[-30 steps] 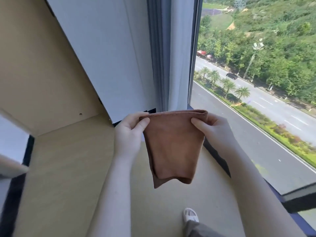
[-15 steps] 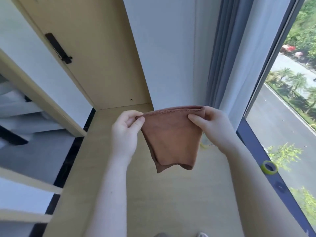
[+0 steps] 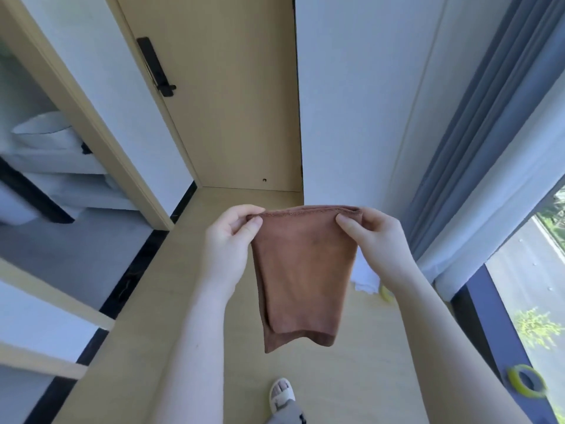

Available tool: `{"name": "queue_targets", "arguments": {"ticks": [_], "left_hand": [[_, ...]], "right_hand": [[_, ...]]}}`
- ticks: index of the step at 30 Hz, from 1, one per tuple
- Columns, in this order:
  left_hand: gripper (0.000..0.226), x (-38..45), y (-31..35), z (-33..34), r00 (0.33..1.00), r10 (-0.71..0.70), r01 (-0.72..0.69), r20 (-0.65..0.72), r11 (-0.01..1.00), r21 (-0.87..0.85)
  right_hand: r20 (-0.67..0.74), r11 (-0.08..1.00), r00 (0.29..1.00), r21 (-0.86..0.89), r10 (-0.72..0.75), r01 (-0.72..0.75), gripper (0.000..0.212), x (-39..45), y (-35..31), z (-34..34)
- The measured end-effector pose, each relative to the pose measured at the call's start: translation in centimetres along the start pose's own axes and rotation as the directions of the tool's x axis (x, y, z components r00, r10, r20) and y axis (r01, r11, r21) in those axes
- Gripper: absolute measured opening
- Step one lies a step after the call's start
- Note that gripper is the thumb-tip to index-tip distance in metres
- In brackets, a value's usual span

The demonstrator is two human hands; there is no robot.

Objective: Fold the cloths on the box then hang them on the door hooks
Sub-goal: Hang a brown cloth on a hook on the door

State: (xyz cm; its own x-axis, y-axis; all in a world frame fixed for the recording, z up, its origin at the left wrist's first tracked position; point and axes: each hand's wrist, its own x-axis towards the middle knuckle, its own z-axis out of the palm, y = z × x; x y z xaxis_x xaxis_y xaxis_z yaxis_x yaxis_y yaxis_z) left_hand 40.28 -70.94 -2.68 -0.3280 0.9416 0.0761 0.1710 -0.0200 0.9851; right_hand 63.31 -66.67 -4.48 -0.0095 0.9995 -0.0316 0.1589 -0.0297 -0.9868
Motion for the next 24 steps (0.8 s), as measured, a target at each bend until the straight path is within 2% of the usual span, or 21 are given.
{"name": "queue_targets", "arguments": {"ticks": [2, 5, 11, 14, 24], "left_hand": [[0.020, 3.0, 0.0, -1.3, 0.999, 0.025, -0.026, 0.047, 0.999, 0.033], [0.019, 7.4, -0.1, -3.2, 0.998, 0.042, -0.044, 0.043, 0.998, 0.038], [0.020, 14.5, -0.6, -6.8, 0.997, 0.071, -0.072, 0.032, 0.997, 0.037], [0.023, 17.2, -1.2, -8.2, 0.998, 0.064, -0.064, -0.005, 0.997, 0.041], [0.028, 26.4, -3.9, -11.1, 0.991, 0.017, -0.009, -0.130, 0.998, 0.056]], "right_hand": [[0.004, 1.000, 1.000, 0.002, 0.000, 0.000, 0.012, 2.6, -0.6, 1.8], [0.009, 1.000, 1.000, 0.004, -0.010, 0.010, 0.021, 6.4, -1.5, 4.4], [-0.007, 0.999, 1.000, 0.033, -0.014, 0.014, 0.017, 12.3, -2.4, 9.6], [-0.002, 0.999, 0.999, 0.035, -0.032, 0.033, 0.007, 14.7, -3.3, 12.1], [0.092, 0.996, 0.991, 0.027, -0.092, 0.090, 0.009, 24.2, -4.6, 18.6]]}}
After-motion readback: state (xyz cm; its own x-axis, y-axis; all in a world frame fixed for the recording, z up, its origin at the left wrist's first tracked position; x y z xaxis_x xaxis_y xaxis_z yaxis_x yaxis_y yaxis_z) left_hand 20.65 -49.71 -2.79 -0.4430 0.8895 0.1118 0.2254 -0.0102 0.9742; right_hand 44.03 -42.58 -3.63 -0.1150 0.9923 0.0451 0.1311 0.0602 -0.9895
